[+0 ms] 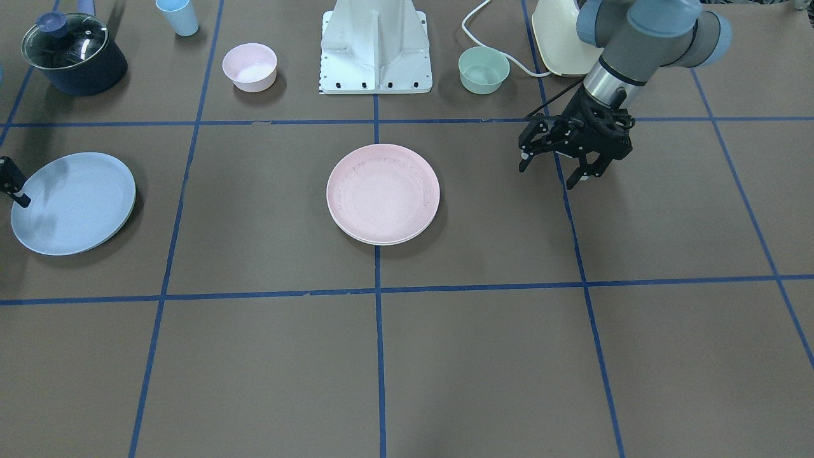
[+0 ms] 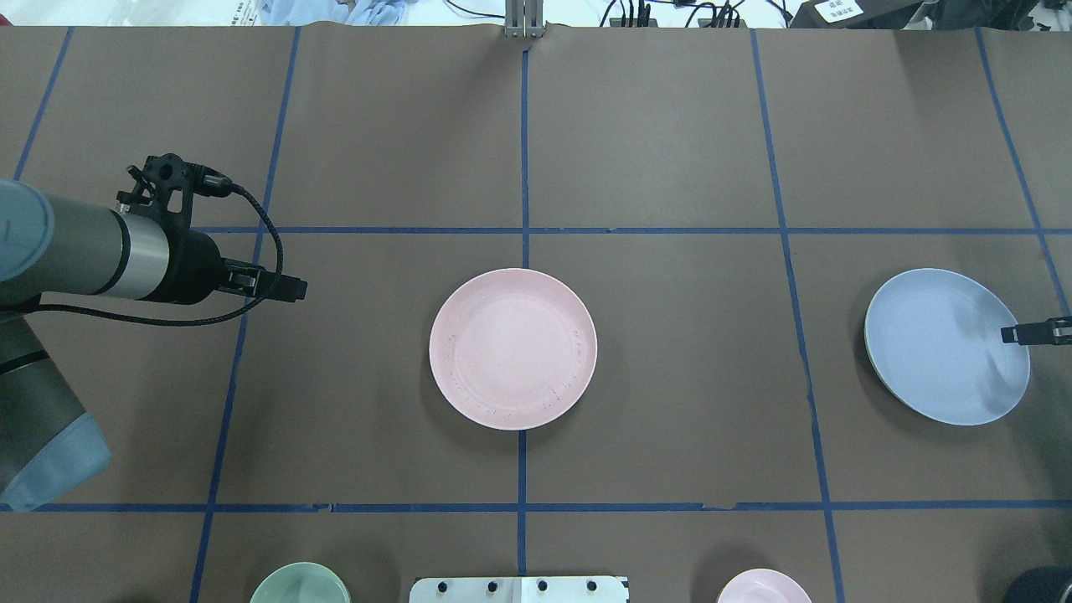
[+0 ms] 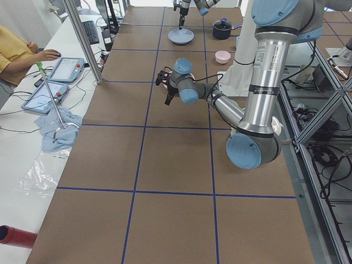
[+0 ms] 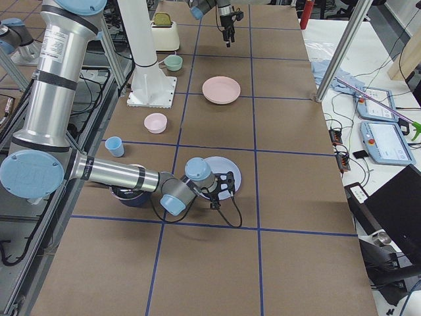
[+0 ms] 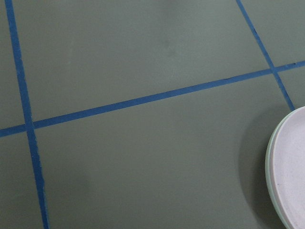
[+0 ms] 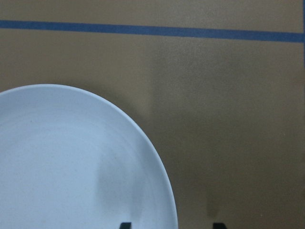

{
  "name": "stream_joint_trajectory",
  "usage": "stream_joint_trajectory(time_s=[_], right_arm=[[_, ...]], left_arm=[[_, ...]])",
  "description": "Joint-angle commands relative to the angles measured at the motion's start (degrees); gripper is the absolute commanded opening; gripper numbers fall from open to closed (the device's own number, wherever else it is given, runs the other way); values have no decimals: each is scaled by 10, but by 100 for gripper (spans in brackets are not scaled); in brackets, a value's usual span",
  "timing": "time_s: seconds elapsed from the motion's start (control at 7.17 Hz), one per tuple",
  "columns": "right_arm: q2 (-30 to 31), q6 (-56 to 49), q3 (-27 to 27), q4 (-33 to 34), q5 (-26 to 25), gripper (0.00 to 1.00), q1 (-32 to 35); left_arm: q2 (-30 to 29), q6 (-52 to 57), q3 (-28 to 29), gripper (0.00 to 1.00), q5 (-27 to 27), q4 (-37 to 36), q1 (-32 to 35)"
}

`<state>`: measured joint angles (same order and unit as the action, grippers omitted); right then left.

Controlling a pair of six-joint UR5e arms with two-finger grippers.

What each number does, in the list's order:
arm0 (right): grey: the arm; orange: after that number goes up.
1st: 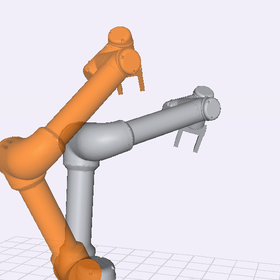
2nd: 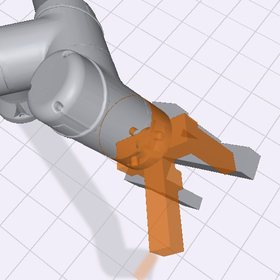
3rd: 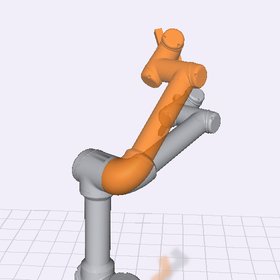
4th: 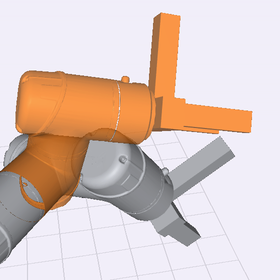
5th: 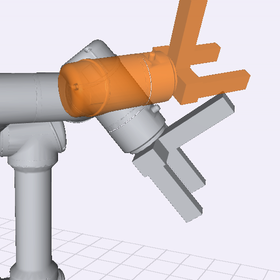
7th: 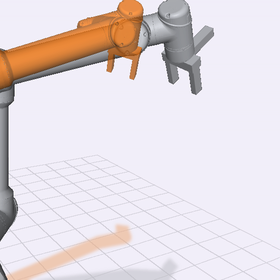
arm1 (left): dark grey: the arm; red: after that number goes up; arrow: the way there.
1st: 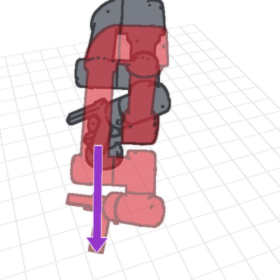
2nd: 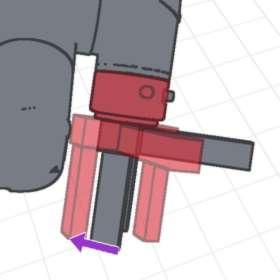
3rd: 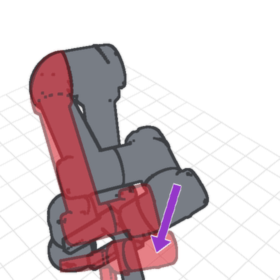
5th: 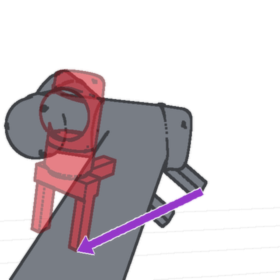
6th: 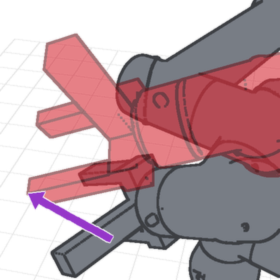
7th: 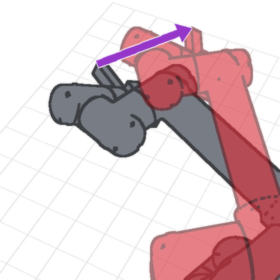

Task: Stack three plates with pink and blue
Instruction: 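Reach the right gripper to the light blue plate's rim and grasp it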

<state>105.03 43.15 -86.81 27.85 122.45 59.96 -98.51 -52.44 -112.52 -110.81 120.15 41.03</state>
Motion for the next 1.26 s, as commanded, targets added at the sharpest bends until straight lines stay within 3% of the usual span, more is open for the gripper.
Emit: stream_joint_trajectory(time_s=[0.0,0.14,0.56,0.84,0.98,1.12], right_arm=[[0,-3,4,-1,-10,38,-17],[-2,-1,2,-1,-10,0,-17],[-14,1,-35,10,16,0,-9],[-66,2,-68,82,68,0,34],[-108,18,-91,141,67,0,34],[-146,69,-96,155,64,0,33]], left_arm=[[1,1,-2,100,1,0,0],[1,1,-2,100,2,-1,0],[2,1,-2,100,2,-1,0],[1,5,-2,100,-2,-2,7],[2,16,-2,100,-15,-8,25],[13,63,-2,100,-38,-18,58]])
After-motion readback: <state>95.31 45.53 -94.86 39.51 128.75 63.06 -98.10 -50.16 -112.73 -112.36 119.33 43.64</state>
